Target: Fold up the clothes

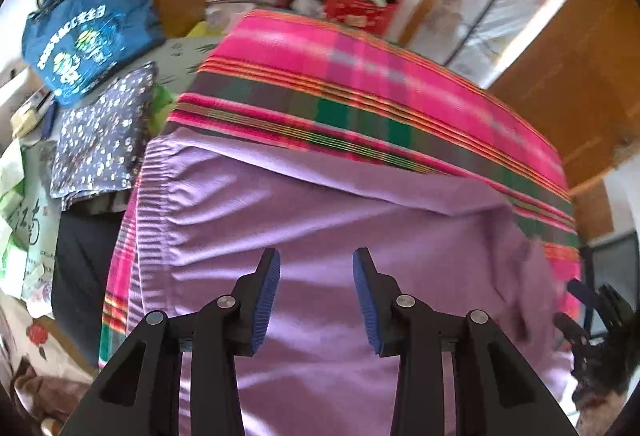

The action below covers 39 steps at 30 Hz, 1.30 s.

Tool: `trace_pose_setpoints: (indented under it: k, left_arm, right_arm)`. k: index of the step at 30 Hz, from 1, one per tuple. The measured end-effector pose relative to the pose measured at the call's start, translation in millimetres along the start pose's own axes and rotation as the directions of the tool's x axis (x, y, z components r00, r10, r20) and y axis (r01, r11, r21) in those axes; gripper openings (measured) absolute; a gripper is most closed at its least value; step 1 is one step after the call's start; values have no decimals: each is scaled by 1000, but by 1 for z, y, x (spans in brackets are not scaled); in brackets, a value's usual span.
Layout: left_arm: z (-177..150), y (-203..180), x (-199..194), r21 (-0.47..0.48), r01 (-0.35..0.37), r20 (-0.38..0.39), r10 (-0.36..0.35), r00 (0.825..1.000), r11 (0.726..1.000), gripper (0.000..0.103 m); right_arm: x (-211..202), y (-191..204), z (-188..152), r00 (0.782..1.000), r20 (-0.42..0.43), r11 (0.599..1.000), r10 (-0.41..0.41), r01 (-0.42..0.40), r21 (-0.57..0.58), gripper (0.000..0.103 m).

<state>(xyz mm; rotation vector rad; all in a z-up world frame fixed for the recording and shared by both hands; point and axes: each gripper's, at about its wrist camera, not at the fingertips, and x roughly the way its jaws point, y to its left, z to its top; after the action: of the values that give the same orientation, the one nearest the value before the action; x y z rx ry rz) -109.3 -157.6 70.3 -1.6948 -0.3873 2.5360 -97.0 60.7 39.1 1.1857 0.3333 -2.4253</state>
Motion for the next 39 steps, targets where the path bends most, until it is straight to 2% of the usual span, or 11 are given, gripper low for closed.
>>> trace_pose_setpoints:
  k: [5, 8, 11, 13, 16, 19, 24, 32, 39]
  left_arm:
    - [11, 15, 24, -21, -25, -31, 24, 999, 999, 39]
    - [18, 22, 35, -33, -46, -49, 44, 998, 998, 39]
    - [23, 26, 44, -33, -43, -61, 41, 997, 999, 39]
    - [28, 28, 49, -38, -40, -55, 37, 998, 998, 39]
    - [37, 32, 52, -60, -50, -39, 47, 998, 997, 39]
    - [44, 33, 51, -53, -66, -3, 66, 998, 996, 39]
    - [54, 41, 56, -64, -67, -10, 67, 998, 996, 39]
    - [71, 46, 62, -107, -82, 32, 86, 996, 991, 39]
    - [85, 51, 69, -160, -66, 39, 73, 997, 985, 39]
  right_arm:
    - [34, 4, 29, 1000, -5, 1000, -13, 13, -22, 47]
    - [55, -1, 44, 1000, -27, 1000, -9, 8, -27, 47]
    - [75, 2, 56, 997, -62, 997, -42, 38, -74, 47]
    - [88, 3, 63, 994, -83, 992, -73, 64, -105, 47]
    - [103, 3, 73, 992, -103, 991, -77, 65, -118, 47]
    - [112, 7, 77, 989, -92, 983, -115, 99, -156, 47]
    - [128, 8, 81, 979, -106, 965, -175, 149, -215, 47]
    - [148, -14, 94, 960, -105, 955, -259, 238, -180, 42]
    - [172, -32, 111, 958, -150, 967, -244, 229, -114, 42]
